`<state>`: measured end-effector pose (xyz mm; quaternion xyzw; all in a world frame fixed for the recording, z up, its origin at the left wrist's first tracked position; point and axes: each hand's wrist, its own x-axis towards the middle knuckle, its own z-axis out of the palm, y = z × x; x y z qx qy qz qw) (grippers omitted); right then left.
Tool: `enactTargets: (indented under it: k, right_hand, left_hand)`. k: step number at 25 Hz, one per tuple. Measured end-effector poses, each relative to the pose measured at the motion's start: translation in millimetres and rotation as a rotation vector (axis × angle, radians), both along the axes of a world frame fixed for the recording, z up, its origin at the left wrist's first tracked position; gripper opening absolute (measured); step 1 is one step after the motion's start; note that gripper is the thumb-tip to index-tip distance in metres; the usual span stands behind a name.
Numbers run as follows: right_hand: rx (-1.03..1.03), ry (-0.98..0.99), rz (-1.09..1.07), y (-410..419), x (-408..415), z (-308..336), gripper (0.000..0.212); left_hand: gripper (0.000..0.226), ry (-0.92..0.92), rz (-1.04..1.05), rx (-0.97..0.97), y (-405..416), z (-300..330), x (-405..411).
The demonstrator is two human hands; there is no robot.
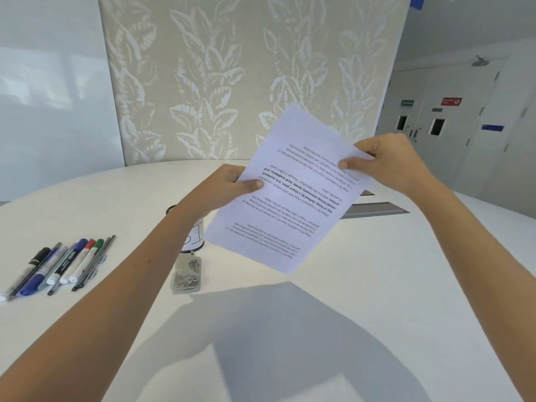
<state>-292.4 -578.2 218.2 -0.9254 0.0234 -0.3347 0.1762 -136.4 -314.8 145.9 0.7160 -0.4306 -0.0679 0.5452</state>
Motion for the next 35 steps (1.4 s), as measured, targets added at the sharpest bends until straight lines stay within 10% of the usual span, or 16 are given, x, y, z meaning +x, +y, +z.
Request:
enactTargets:
  k: [8, 17, 35]
  right_hand:
    - [0.948, 0.037, 0.365, -7.9, 2.0, -51.5, 0.046]
    - [1.035, -0.205, 0.301, 43.6, 16.3, -94.0, 0.023]
    - [1.164, -0.064, 0.214, 60.1, 5.5, -196.7, 0.021]
  left_hand:
    - [0.016, 0.284, -0.010, -0.373, -6.1, -33.5, 4.0]
    - [0.015, 0.146, 0.103, -0.333, -24.3, -44.0, -20.2]
    - [0.010, 0.583, 0.207, -0.400, -45.2, -133.2, -50.8]
